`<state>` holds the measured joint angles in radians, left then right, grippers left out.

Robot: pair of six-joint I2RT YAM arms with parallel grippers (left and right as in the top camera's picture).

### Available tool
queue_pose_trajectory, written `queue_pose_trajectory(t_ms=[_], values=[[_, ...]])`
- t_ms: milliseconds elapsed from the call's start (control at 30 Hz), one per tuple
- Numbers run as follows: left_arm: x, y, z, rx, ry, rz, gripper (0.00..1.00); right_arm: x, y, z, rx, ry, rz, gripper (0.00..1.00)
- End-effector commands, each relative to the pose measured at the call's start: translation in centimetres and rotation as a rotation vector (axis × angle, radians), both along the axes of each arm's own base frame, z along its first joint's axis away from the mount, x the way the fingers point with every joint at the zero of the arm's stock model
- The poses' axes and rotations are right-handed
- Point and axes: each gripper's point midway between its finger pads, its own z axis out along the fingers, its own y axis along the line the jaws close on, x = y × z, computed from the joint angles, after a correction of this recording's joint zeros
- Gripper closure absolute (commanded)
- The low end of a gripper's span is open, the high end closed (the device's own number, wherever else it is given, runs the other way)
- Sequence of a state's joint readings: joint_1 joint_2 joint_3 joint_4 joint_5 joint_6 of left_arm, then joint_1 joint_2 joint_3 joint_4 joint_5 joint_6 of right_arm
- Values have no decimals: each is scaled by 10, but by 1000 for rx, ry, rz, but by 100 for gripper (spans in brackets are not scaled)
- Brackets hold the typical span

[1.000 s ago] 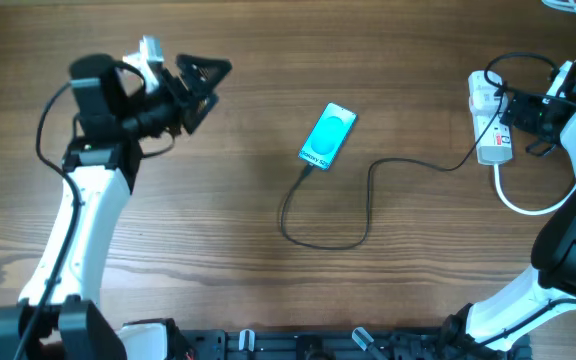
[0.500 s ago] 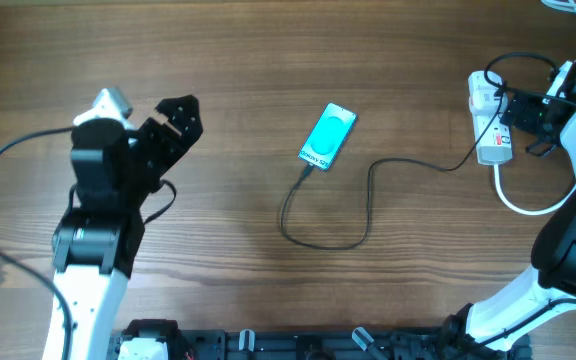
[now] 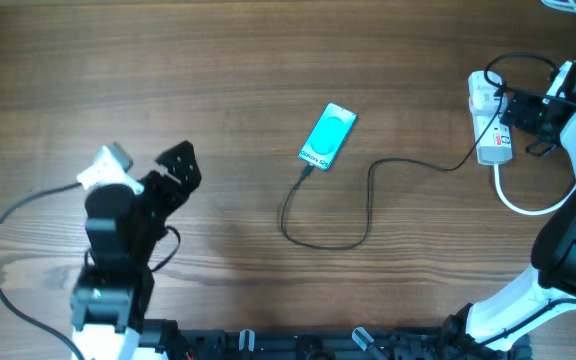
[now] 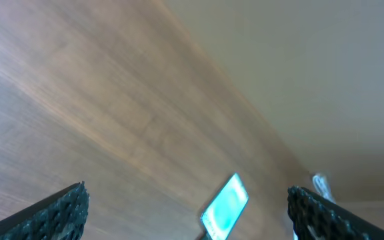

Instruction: Plug charger to phone and switch on socket

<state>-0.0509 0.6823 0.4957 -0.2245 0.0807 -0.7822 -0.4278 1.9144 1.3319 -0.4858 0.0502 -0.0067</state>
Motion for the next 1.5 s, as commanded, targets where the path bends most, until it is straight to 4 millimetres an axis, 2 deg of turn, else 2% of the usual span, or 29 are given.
queue_pose_trajectory(t_ms=[0,100,233,567,733,1000,1133,1467], values=[[-11,4,-26,-8,-67,24,0,-1,-1,9,-26,-9,10,0],[-17,4,-38,-42,-149,34,0,-1,-1,9,-26,-9,11,1],[-23,5,-44,-49,-246,33,0,-1,-1,9,-26,-9,10,0],[-41,17,-54,-27,-267,94,0,-1,-1,9,-26,-9,11,0],[-45,19,-37,189,-358,52,0,-1,-1,9,-26,-9,10,0],[-45,20,-38,552,-375,-36,0,-1,-1,9,-26,-9,11,0],[-45,20,-38,610,-377,-51,0,-1,-1,9,-26,-9,11,0],[-45,19,-38,607,-382,-58,0,-1,-1,9,-26,-9,11,0]])
